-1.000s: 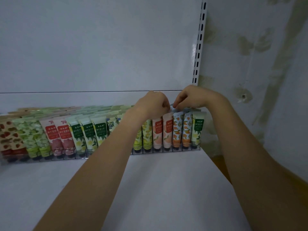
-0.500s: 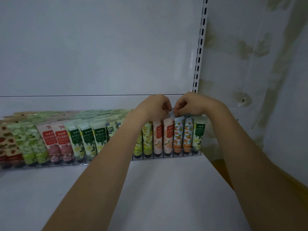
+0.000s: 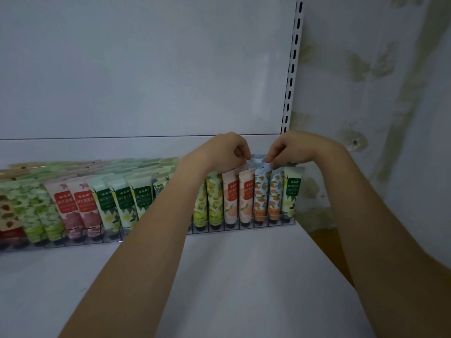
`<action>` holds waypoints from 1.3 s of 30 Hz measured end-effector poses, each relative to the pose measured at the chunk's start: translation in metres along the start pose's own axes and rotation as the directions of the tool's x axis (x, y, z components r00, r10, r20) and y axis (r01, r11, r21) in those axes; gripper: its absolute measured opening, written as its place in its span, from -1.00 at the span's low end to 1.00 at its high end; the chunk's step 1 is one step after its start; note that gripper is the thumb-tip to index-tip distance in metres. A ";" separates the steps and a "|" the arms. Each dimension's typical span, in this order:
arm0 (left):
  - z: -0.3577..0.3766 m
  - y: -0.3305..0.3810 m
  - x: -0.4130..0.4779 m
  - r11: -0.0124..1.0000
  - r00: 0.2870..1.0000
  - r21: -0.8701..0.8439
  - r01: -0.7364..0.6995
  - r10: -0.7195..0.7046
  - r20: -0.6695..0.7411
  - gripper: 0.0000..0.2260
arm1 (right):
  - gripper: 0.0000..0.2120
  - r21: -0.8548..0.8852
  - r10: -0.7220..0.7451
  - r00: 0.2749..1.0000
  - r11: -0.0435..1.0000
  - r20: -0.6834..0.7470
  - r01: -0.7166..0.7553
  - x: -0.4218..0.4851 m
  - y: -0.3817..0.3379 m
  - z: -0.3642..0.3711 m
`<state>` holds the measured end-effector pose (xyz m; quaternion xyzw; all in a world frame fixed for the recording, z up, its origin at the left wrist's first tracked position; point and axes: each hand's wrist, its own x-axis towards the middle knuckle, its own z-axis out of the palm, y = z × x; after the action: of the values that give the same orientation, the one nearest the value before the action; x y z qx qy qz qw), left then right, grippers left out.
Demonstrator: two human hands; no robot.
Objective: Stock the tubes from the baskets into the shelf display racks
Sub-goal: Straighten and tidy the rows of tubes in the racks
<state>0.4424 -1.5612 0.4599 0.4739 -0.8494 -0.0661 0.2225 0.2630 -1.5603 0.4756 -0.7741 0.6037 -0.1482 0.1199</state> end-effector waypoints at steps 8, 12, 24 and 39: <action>-0.001 -0.002 0.002 0.998 0.999 -0.057 -0.006 0.008 0.035 -0.86 | -0.89 -0.015 0.015 1.000 1.000 0.025 -0.014 -0.001 0.001 -0.003; -0.006 -0.005 0.001 0.996 0.999 -0.084 0.003 0.001 0.049 -0.90 | -0.90 0.064 -0.042 0.994 0.997 -0.104 0.048 0.000 0.002 -0.005; -0.028 -0.006 -0.010 0.992 0.962 0.118 0.050 -0.080 0.259 -0.88 | -0.88 0.117 -0.058 0.977 0.990 -0.205 0.084 0.019 -0.008 0.026; -0.021 -0.014 -0.002 0.999 0.994 0.006 0.041 -0.041 0.100 -0.88 | -0.81 0.115 -0.055 0.970 0.990 -0.239 0.085 0.019 -0.009 0.024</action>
<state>0.4631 -1.5644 0.4733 0.4877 -0.8498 -0.0927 0.1771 0.2840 -1.5760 0.4580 -0.7630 0.5754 -0.2802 0.0904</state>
